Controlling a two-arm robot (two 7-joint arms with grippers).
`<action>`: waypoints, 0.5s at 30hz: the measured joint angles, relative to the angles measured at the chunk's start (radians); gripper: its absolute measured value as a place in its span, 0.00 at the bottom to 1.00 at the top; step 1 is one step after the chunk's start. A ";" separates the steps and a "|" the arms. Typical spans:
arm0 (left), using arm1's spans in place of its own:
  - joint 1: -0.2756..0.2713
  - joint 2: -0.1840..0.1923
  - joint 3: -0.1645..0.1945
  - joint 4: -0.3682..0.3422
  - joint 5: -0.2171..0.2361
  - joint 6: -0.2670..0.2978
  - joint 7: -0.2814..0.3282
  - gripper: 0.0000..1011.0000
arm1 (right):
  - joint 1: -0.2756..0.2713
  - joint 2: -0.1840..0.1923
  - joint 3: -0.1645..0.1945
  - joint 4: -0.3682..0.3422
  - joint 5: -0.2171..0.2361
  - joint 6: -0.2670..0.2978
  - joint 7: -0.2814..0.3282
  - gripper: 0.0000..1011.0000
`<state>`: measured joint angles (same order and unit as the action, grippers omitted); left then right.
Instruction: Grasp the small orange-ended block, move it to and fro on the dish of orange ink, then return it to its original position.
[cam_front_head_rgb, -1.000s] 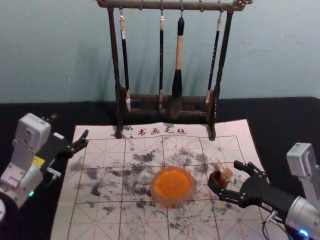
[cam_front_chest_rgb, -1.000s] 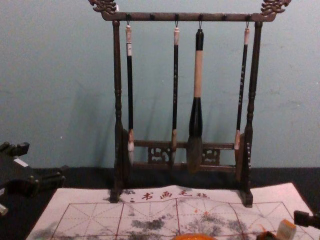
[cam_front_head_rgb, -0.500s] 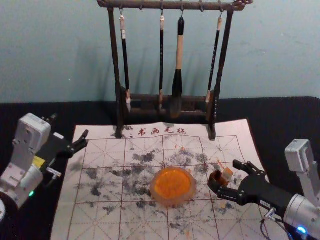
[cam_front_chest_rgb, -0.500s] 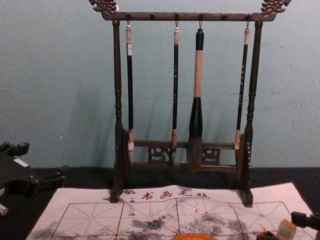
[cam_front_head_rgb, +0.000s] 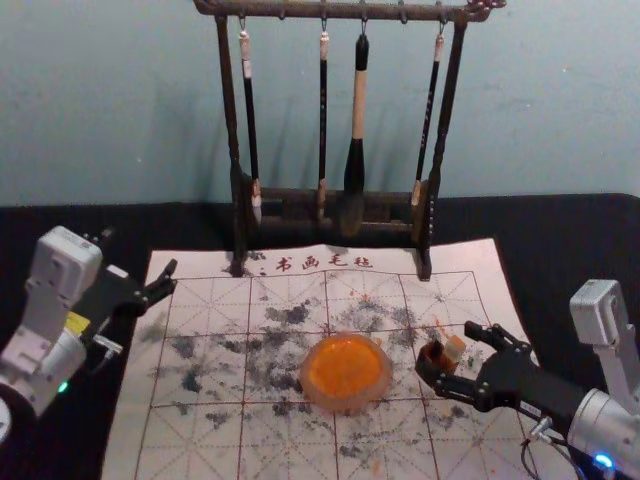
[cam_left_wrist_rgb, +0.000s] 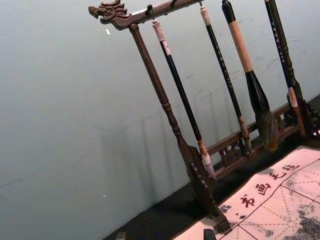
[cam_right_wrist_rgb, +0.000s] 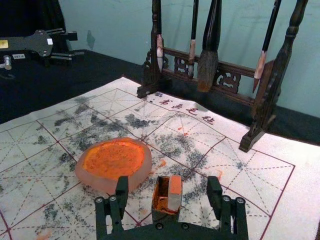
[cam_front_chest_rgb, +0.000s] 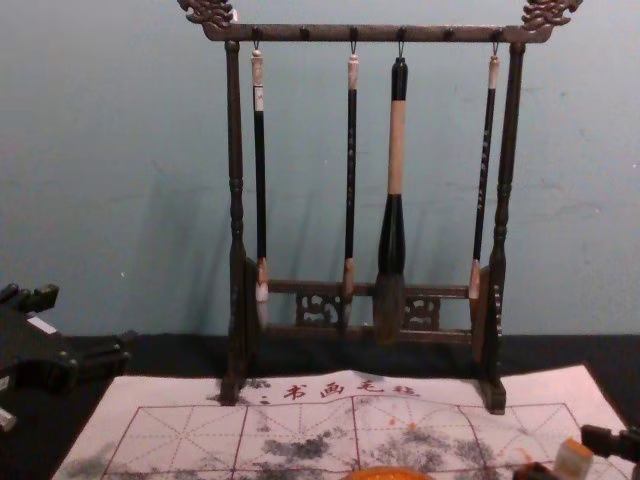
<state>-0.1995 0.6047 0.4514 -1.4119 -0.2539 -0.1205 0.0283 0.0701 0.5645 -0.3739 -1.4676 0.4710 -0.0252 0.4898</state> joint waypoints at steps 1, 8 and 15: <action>0.000 0.000 0.000 0.000 0.000 0.000 0.000 0.99 | 0.000 0.000 0.000 0.000 0.000 0.000 0.000 0.92; 0.000 0.000 0.000 0.000 0.000 0.000 0.000 0.99 | 0.000 0.001 -0.001 -0.001 0.000 -0.001 0.000 0.73; 0.000 0.000 0.000 0.000 0.000 0.000 0.000 0.99 | 0.000 0.001 -0.001 -0.001 0.000 -0.002 0.000 0.51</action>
<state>-0.1995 0.6047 0.4514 -1.4120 -0.2539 -0.1205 0.0283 0.0701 0.5658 -0.3750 -1.4690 0.4710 -0.0269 0.4898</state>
